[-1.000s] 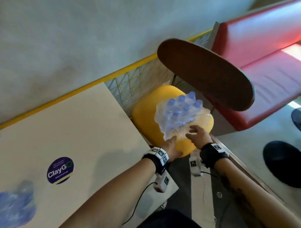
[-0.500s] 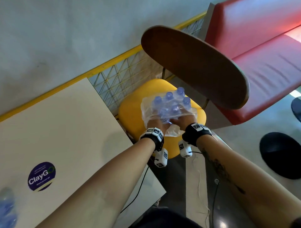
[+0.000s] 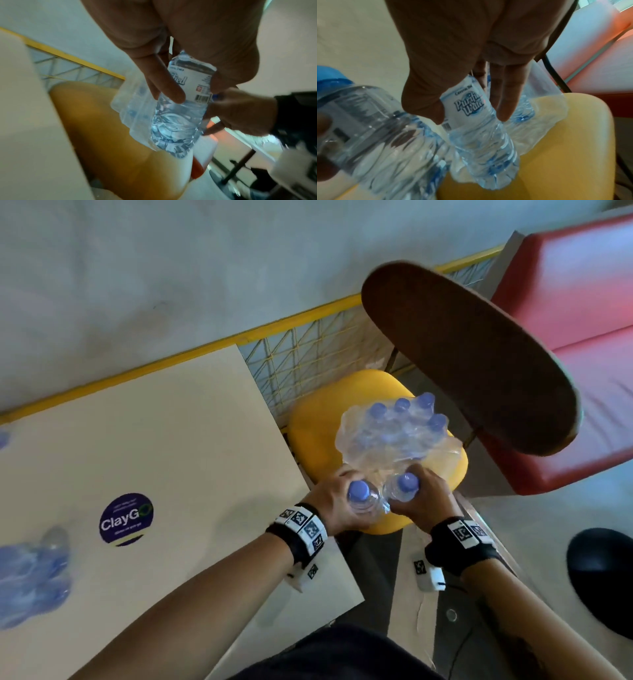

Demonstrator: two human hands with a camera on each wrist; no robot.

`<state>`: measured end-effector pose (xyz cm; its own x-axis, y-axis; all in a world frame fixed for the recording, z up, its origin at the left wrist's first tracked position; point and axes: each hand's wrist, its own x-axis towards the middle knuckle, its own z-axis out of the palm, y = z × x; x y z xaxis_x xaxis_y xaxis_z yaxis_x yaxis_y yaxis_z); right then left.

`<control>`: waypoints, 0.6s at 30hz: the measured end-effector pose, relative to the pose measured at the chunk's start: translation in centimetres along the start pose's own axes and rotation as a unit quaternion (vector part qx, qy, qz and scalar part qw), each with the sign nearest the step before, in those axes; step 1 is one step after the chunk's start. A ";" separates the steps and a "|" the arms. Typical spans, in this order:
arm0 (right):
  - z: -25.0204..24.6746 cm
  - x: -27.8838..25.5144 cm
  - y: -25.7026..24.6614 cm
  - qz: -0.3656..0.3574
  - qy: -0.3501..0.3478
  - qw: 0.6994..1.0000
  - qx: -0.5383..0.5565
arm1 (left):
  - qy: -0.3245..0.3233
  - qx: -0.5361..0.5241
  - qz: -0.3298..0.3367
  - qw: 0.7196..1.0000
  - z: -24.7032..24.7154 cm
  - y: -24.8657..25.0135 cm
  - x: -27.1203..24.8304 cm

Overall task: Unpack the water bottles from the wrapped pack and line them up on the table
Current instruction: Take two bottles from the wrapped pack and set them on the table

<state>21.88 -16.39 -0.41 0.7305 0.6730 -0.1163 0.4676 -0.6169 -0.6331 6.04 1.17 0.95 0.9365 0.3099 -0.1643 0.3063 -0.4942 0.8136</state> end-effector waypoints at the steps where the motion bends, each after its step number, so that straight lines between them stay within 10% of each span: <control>1: 0.5 -0.9 -0.8 -0.011 -0.002 1.000 0.006 | 0.022 -0.007 -0.010 1.000 -1.2 -0.6 -1.7; 8: 9.9 -5.1 -13.7 -0.158 -0.161 0.974 -0.033 | 0.207 0.147 -0.147 0.956 -14.1 -9.6 -18.3; 18: 22.6 -7.6 -28.9 -0.263 -0.306 0.912 -0.077 | 0.248 0.239 -0.270 0.899 -26.8 -17.3 -30.3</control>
<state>-8.45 5.59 1.47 -0.0074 0.9648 -0.2630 0.7721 -0.1616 -0.6146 -32.19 22.15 6.78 0.4750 0.8745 -0.0981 0.8424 -0.4196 0.3382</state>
